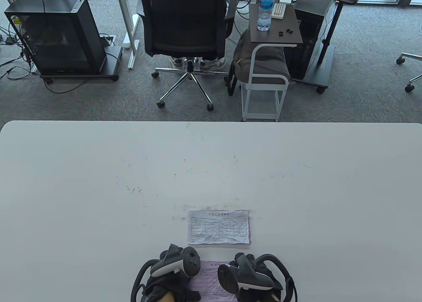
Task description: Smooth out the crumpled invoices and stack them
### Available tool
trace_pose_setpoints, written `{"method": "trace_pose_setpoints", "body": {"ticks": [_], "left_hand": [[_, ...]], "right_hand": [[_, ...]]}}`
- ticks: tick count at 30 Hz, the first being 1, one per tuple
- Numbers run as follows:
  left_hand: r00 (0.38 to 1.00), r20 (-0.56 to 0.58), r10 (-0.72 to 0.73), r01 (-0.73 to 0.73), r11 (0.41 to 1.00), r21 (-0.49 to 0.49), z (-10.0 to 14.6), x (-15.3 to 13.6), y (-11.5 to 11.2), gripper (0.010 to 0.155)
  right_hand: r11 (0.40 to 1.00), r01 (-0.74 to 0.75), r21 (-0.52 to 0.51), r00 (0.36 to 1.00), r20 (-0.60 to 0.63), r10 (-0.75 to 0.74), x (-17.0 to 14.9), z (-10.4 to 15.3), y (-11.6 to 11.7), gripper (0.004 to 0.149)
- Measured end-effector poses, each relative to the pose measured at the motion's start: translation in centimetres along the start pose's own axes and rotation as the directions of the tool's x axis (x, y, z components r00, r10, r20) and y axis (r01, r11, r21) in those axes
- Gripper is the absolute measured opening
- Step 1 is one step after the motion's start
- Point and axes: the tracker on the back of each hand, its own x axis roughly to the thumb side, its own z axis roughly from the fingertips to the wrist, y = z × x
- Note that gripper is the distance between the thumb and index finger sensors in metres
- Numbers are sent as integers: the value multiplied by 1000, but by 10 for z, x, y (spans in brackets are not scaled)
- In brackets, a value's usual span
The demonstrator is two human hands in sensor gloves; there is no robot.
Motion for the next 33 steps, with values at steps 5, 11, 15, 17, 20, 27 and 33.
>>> {"method": "trace_pose_setpoints", "body": {"ticks": [5, 11, 15, 17, 20, 27, 33], "left_hand": [[1000, -2, -2, 2, 1000, 1, 0, 0, 0, 91], [1000, -2, 2, -2, 1000, 1, 0, -1, 0, 91], [1000, -4, 4, -4, 1000, -3, 0, -1, 0, 91], [1000, -3, 6, -6, 1000, 0, 0, -1, 0, 91], [1000, -1, 10, -10, 1000, 0, 0, -1, 0, 91], [1000, 0, 13, -13, 1000, 2, 0, -1, 0, 91], [1000, 1, 14, -14, 1000, 1, -1, -1, 0, 91]], "right_hand": [[977, 159, -142, 953, 280, -115, 14, 10, -12, 50], [988, 90, 122, 885, 445, -136, 53, 0, 6, 53], [986, 114, 119, 896, 416, -154, 45, 0, 2, 50], [976, 173, 130, 901, 379, -210, 37, 1, 1, 46], [971, 189, 148, 924, 307, -226, 20, 2, -1, 42], [932, 297, 208, 938, 117, -325, -14, 5, 2, 36], [898, 374, 230, 923, 5, -386, -39, 9, 8, 35]]}}
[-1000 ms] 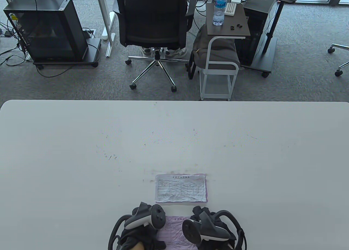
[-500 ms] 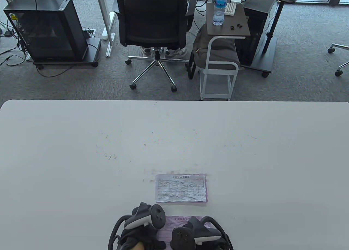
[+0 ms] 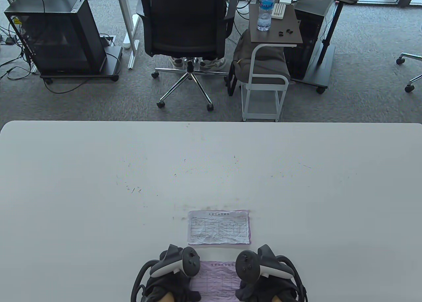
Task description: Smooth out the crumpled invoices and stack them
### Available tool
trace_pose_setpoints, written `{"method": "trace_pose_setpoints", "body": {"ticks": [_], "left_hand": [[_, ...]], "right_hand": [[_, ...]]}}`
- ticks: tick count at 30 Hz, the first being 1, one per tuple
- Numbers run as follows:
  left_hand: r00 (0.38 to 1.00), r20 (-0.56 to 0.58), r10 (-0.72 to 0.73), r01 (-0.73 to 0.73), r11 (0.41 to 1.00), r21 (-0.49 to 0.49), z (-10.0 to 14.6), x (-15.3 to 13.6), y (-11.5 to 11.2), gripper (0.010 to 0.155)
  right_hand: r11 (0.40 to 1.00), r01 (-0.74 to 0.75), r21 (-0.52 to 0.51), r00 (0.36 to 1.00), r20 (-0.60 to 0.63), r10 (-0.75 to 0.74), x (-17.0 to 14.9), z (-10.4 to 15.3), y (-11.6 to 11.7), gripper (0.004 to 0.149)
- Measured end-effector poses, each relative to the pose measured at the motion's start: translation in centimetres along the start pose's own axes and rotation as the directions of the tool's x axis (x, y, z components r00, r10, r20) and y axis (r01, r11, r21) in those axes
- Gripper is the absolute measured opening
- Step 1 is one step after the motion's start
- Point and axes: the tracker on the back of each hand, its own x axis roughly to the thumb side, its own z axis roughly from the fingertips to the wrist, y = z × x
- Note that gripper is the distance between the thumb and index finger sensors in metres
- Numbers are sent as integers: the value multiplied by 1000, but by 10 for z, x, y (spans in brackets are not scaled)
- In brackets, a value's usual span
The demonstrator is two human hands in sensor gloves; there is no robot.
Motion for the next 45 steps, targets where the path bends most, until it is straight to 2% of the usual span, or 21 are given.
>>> {"method": "trace_pose_setpoints", "body": {"ticks": [2, 3, 5, 7, 9, 13, 17, 20, 22, 25, 32, 36, 40, 41, 45], "left_hand": [[1000, 1, 0, 0, 1000, 0, 0, 0, 0, 91], [1000, 2, 1, -1, 1000, -1, 0, 0, 0, 91], [1000, 2, 0, 0, 1000, -2, 0, 0, 0, 91], [1000, -1, -4, 4, 1000, -4, 0, 0, 0, 91], [1000, -1, -2, 2, 1000, -4, 0, 0, 0, 91], [1000, 2, -2, 2, 1000, -3, 0, 0, 0, 91], [1000, 4, -1, 1, 1000, -4, 0, 0, 0, 91], [1000, 6, 1, -1, 1000, -3, 0, 0, 0, 91], [1000, 6, 2, -2, 1000, -5, 0, 0, 0, 91], [1000, 8, 3, -3, 1000, -4, 0, 0, 0, 91], [1000, 10, 4, -4, 1000, -1, -1, 1, 0, 91], [1000, 12, 5, -5, 1000, -1, -1, 0, 0, 91], [1000, 13, 7, -7, 1000, 0, -1, 0, 0, 91], [1000, 13, 7, -7, 1000, -1, -1, 0, 0, 91], [1000, 15, 8, -8, 1000, -2, -1, 0, 0, 91]], "right_hand": [[999, 38, -1, 999, -6, -38, -6, 3, -2, 36], [998, 55, -36, 999, 1, -55, -9, 6, -5, 37], [978, 90, -189, 996, 10, -90, -15, 16, -15, 36], [908, 110, -403, 994, 71, -88, -15, 26, -23, 36], [883, 91, -460, 992, 117, -42, -3, 27, -22, 39], [933, 6, -361, 972, 219, 79, 30, 11, -11, 39], [949, -147, -279, 941, 257, 222, 58, -6, 7, 47], [952, -251, -174, 932, 223, 287, 63, -14, 20, 51], [940, -292, -175, 921, 213, 326, 62, -15, 18, 51], [963, -227, -147, 954, 163, 250, 55, -15, 16, 51], [962, -223, -158, 972, 33, 231, 36, -10, 8, 49], [963, -211, -167, 976, 14, 216, 32, -8, 5, 49], [936, -111, -336, 994, -21, 110, 26, 5, -9, 57], [933, -100, -345, 995, -29, 96, 24, 6, -10, 58], [922, -77, -380, 979, -202, -1, 7, 8, -12, 68]]}}
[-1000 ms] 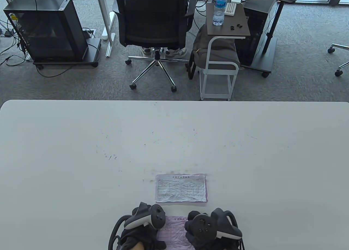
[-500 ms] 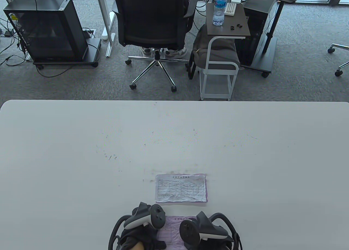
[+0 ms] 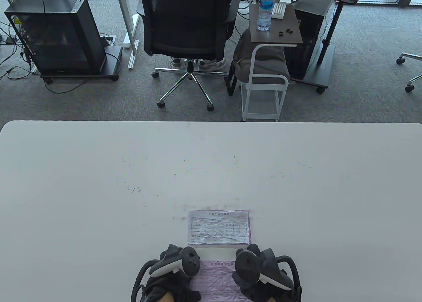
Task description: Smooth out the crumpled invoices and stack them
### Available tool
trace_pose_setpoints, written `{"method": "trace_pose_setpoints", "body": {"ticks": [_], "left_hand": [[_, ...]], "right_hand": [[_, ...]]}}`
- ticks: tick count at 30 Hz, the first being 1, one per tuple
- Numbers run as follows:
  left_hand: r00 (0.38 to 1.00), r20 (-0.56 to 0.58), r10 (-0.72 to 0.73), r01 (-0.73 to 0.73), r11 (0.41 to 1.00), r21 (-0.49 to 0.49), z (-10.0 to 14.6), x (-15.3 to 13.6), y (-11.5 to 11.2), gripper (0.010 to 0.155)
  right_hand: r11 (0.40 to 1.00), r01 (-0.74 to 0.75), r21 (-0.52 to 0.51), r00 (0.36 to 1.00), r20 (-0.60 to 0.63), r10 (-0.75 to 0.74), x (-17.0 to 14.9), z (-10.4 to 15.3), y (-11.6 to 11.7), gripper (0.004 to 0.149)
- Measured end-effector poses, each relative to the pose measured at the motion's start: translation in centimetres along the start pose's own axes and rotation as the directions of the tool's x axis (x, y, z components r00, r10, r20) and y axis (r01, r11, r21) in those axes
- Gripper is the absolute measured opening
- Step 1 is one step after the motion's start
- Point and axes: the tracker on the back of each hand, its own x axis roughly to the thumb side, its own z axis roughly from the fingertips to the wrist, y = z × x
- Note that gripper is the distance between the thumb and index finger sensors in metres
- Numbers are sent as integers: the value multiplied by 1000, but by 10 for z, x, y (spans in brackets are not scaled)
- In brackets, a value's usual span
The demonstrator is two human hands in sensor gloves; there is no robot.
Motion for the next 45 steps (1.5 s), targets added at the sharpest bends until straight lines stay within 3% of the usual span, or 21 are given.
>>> {"method": "trace_pose_setpoints", "body": {"ticks": [2, 5, 7, 9, 14, 22, 33, 38, 42, 45], "left_hand": [[1000, 1, -2, 2, 1000, 0, 0, 0, 0, 91], [1000, 2, 0, 0, 1000, 1, 0, 0, 0, 91], [1000, 3, -3, 3, 1000, 2, 0, 0, 0, 91], [1000, 3, -4, 4, 1000, -1, 0, 0, 0, 91], [1000, 7, -6, 6, 1000, -1, 0, 0, 0, 91], [1000, 8, -6, 6, 1000, 5, 0, 1, 0, 91], [1000, 10, -3, 3, 1000, 8, 0, 1, 0, 91], [1000, 18, 0, 0, 1000, 15, 0, 0, 0, 91], [1000, 23, 11, -11, 1000, 23, -1, 0, 0, 91], [999, 30, 30, -31, 999, 28, -1, -2, 1, 91]], "right_hand": [[999, 27, 46, 998, -62, -24, -8, -3, 6, 75], [988, 105, 110, 994, -40, -101, -11, -9, 19, 81], [997, 3, 75, 999, 42, -6, -7, -12, 23, 83], [993, -48, 105, 997, 57, 42, -3, -14, 24, 84], [993, 36, 112, 999, 36, -40, 0, -16, 25, 84], [989, 128, 76, 992, -4, -128, -3, -14, 27, 74], [989, 135, -55, 991, -10, -136, -4, -13, 24, 37], [974, 220, -53, 975, 21, -219, -7, -11, 16, 36], [924, 380, -44, 921, 106, -374, -14, -9, 11, 39], [886, 453, -94, 887, 140, -439, -16, -8, 8, 40]]}}
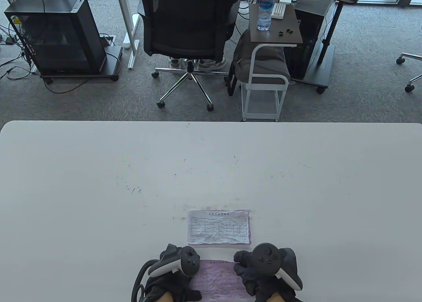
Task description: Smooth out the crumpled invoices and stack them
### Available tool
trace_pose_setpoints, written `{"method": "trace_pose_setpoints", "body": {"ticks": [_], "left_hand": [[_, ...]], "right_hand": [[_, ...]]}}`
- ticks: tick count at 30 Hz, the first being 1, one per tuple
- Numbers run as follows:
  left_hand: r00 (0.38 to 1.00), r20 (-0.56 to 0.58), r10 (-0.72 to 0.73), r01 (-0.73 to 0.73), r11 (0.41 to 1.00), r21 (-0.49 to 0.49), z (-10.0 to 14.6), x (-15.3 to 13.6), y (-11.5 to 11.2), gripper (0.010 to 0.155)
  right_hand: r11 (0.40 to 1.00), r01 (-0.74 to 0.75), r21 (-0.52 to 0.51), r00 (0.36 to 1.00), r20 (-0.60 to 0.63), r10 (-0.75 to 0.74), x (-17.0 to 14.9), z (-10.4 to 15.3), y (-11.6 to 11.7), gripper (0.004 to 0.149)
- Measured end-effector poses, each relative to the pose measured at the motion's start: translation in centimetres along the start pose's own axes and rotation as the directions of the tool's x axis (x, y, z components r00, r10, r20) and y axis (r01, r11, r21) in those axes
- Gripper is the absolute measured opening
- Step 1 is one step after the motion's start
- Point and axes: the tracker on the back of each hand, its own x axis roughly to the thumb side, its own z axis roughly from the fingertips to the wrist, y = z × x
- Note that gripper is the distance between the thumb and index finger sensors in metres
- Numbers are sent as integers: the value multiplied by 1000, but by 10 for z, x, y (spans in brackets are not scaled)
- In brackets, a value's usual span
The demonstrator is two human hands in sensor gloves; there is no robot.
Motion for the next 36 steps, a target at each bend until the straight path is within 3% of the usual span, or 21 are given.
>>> {"method": "trace_pose_setpoints", "body": {"ticks": [7, 10, 12, 15, 16, 19, 23, 25, 27, 28, 29, 31, 33, 36], "left_hand": [[979, 100, 179, -186, 981, 61, 8, -13, 10, 94], [909, 258, 327, -372, 916, 151, 20, -23, 21, 97], [811, 408, 419, -521, 835, 176, 24, -29, 23, 100], [541, 620, 568, -776, 622, 108, 26, -38, 25, 106], [494, 647, 581, -805, 587, 87, 26, -39, 25, 107], [268, 716, 645, -900, 433, -53, 25, -37, 24, 102], [173, 749, 640, -920, 377, -110, 28, -32, 26, 89], [195, 778, 598, -920, 387, -67, 34, -32, 29, 78], [299, 798, 523, -901, 430, 56, 43, -31, 35, 58], [383, 791, 477, -869, 477, 134, 48, -28, 38, 51], [513, 763, 394, -793, 557, 246, 54, -22, 43, 50], [681, 689, 248, -642, 655, 399, 65, -10, 49, 52], [743, 638, 202, -572, 686, 449, 71, 1, 54, 55], [787, 589, 182, -524, 700, 485, 72, 8, 60, 62]], "right_hand": [[977, -143, -155, 975, 147, 166, 22, 9, -19, 41], [962, -127, -241, 962, 206, 178, 33, 17, -33, 40], [965, -32, -262, 963, 250, 100, 37, 23, -43, 40], [918, 262, -297, 942, 284, -177, 30, 30, -62, 40], [899, 321, -298, 929, 283, -238, 27, 31, -64, 40], [822, 498, -276, 864, 241, -443, 8, 29, -65, 40], [814, 509, -281, 861, 181, -476, -7, 25, -63, 40], [827, 472, -304, 881, 151, -447, -9, 24, -64, 40], [848, 440, -296, 898, 145, -416, -7, 23, -64, 40], [853, 427, -301, 904, 145, -402, -5, 24, -65, 40], [856, 409, -316, 912, 149, -381, -1, 24, -66, 40], [871, 373, -320, 928, 146, -344, 6, 24, -67, 40], [903, 303, -306, 953, 123, -278, 15, 21, -70, 40], [947, 124, -298, 991, 81, -105, 29, 13, -77, 40]]}}
